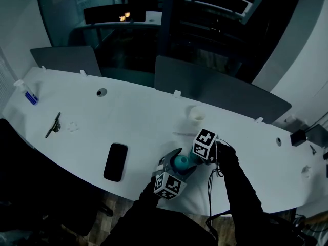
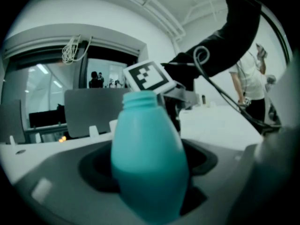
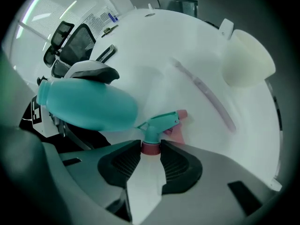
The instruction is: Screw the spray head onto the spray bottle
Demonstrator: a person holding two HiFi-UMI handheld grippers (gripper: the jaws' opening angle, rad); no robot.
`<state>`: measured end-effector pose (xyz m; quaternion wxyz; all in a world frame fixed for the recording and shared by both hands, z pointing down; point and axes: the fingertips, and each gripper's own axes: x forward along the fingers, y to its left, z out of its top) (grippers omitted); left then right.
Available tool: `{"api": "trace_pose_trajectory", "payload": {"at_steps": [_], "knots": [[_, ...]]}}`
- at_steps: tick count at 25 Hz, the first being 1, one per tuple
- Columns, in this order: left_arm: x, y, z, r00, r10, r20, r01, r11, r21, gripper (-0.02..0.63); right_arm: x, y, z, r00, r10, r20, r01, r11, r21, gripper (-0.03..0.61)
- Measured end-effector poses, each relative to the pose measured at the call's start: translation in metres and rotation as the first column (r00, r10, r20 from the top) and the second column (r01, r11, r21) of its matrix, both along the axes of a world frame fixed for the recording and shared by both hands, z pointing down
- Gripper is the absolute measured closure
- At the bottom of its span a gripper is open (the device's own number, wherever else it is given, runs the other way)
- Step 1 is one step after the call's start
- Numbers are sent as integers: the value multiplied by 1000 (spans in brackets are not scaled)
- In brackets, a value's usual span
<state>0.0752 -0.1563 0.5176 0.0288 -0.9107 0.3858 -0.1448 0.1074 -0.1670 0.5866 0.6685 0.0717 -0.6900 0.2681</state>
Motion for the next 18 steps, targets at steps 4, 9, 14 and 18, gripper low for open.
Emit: {"api": "trace_pose_trajectory", "payload": {"at_steps": [4,9,14,18], "knots": [[0,0,2,1000,0,-1,0,1000,0,218,-4,9,9,1000,11,3,-11,999,-34,449],[0,0,2,1000,2,1,-2,1000,-3,218,-2,1,3,996,36,79,-41,997,67,449],[0,-1,3,1000,1,2,-1,1000,0,217,-8,-27,-77,872,174,458,-303,926,225,449],[-1,-1,4,1000,-1,5,1,1000,0,216,-20,-38,-188,631,31,775,-494,786,371,449]]}}
